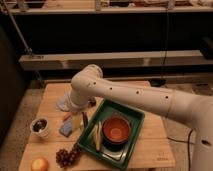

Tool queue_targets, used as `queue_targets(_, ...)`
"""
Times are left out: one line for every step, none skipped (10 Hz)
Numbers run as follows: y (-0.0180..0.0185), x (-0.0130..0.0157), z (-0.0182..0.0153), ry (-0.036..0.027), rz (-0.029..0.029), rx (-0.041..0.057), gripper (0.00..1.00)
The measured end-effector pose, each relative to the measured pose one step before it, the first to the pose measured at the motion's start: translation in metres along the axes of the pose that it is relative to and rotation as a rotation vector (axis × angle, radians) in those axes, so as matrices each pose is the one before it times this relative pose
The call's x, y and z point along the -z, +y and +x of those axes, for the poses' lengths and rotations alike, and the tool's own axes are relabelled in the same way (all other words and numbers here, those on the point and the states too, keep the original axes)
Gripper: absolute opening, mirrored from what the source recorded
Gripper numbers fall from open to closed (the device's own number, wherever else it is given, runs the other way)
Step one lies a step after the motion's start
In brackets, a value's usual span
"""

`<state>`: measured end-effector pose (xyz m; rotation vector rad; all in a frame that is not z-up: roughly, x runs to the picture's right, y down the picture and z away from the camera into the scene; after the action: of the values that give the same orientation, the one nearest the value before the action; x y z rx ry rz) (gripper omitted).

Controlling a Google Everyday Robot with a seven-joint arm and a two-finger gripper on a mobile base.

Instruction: Place sponge in red bowl

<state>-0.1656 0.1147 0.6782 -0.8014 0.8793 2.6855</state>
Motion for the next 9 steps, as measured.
queue_targets(0.00004, -0.00128, 0.00026, -0.00441, 0.00658, 0.00433, 0.80)
queue_targets(0.00041, -0.00752, 0.00306, -0.00072, 0.01176, 0.01048, 0.80)
queue_targets(0.00001, -0.01495, 0.00327, 0.00342, 0.01530, 0.01269, 0.80)
queue_targets(-0.00003, -0.01888, 0.00122, 0.00530, 0.01473, 0.01075, 0.80)
queue_targets(0.00015, -0.01958, 0.00097, 0.00803, 0.01603, 0.00852, 0.80)
queue_targets(0.00101, -0.02394, 0.00237, 0.01063, 0.02125, 0.01412, 0.80)
queue_targets(0.00217, -0.02186, 0.00198, 0.01174, 0.02256, 0.01224, 0.80)
queue_targets(0.00214, -0.01621, 0.00048, 0.00908, 0.01939, 0.00723, 0.80)
queue_targets(0.00310, -0.01652, 0.00196, 0.00929, 0.02005, 0.00857, 0.80)
